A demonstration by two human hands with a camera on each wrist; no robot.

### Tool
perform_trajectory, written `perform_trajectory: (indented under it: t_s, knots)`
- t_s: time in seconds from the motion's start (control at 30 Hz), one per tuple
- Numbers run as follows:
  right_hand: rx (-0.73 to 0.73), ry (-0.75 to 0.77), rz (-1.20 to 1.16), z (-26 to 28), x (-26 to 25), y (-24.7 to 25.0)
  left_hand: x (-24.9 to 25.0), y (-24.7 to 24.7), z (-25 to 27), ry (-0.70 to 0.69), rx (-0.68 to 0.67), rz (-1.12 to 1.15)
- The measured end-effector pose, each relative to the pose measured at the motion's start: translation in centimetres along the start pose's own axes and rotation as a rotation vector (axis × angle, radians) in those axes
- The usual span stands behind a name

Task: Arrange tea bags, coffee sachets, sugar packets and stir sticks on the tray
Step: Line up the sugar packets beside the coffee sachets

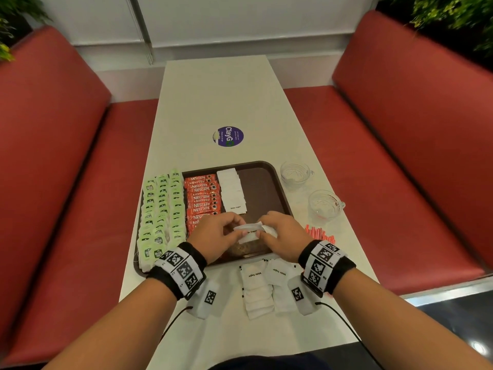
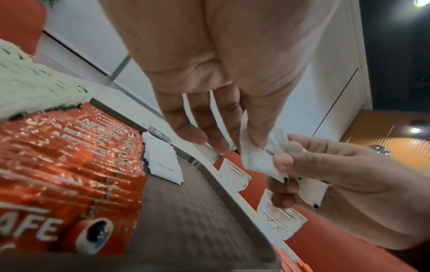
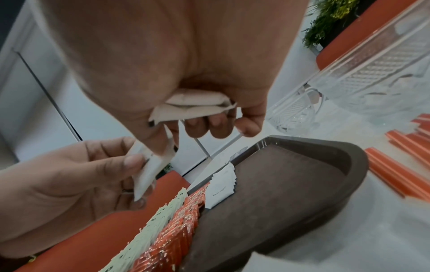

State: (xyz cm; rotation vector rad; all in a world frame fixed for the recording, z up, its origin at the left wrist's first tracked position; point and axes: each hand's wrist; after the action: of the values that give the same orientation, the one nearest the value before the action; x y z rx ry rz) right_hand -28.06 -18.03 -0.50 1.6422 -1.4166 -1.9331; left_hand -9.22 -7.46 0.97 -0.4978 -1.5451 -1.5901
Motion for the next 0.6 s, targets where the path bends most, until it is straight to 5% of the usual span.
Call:
perform_trajectory:
  t_s: [0.3,0.6]
  knots:
    - [-0.044,-0.199,-0.134,-0.9,0.3,1.1,-1.2,1.0,-6.0,0.218,0.120,-0.330]
    - [-0.065,-0.239,-0.316,-1.2,1.2,1.4,-3.3,0.7,-11.5,0.349,0.028,-0.598]
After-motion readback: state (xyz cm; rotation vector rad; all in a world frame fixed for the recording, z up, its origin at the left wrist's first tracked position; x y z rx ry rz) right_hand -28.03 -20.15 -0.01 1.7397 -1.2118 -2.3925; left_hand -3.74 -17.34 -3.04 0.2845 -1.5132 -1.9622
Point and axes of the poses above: each hand's wrist, its own z-axis away from the middle knuckle, its own y-axis out of the back of the hand, x = y × z, and after that the axes turned 9 degrees about y, right-handed
